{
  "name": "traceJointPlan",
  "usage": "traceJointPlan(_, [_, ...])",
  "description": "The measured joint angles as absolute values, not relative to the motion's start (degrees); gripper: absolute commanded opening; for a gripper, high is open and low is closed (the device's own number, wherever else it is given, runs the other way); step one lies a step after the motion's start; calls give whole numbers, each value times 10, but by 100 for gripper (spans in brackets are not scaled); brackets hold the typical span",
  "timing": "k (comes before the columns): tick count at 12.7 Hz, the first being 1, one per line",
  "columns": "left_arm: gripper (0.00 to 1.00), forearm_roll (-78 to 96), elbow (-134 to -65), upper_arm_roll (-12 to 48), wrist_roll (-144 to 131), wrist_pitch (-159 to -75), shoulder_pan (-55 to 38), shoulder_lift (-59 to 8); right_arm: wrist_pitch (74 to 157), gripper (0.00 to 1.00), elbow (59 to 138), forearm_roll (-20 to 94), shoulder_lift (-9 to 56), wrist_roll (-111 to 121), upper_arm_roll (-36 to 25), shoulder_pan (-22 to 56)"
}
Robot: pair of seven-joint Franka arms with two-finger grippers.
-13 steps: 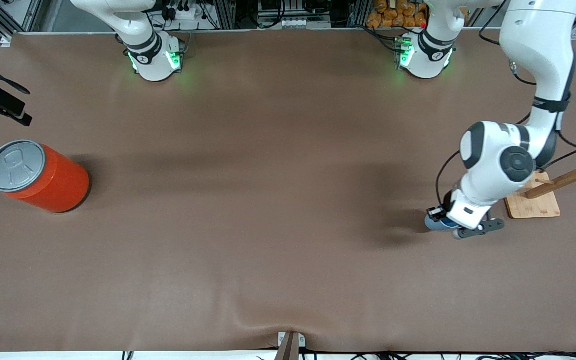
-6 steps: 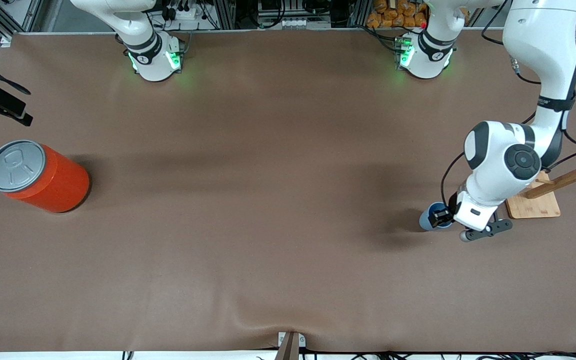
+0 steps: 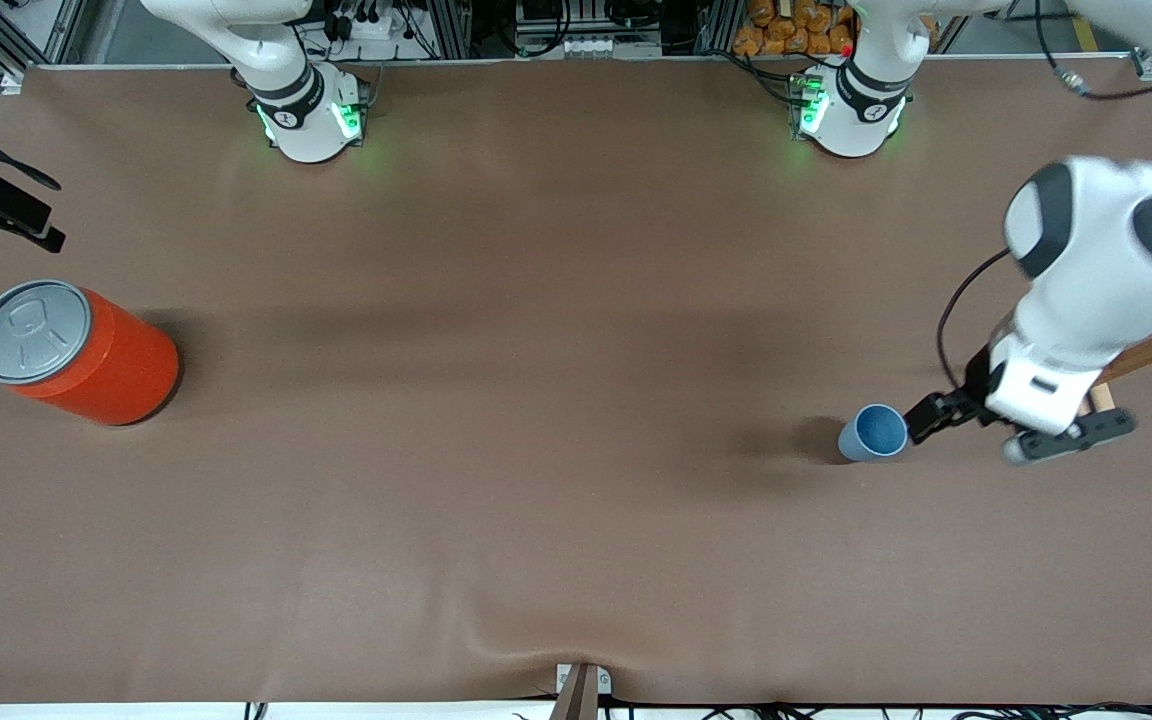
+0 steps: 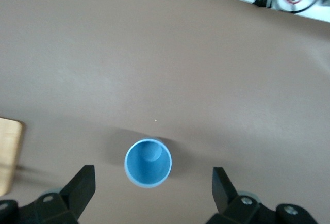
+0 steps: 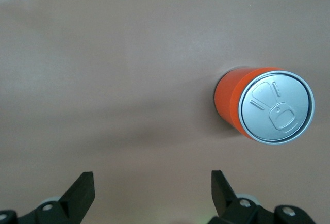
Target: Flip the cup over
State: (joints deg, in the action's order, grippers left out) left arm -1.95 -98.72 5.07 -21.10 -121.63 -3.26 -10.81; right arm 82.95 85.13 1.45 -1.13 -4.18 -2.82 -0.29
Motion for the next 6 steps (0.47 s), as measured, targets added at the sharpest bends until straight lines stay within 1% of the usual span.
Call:
traceJointPlan(4, [100,-20,-937,51,-122,-1055,-33,-33,829,100,851,14,-11,-42,-28,-3])
traceJointPlan(6, [100,-20,-928,51,-115,-998,-33,-5,829,100,851,14,-11,-42,-28,-3])
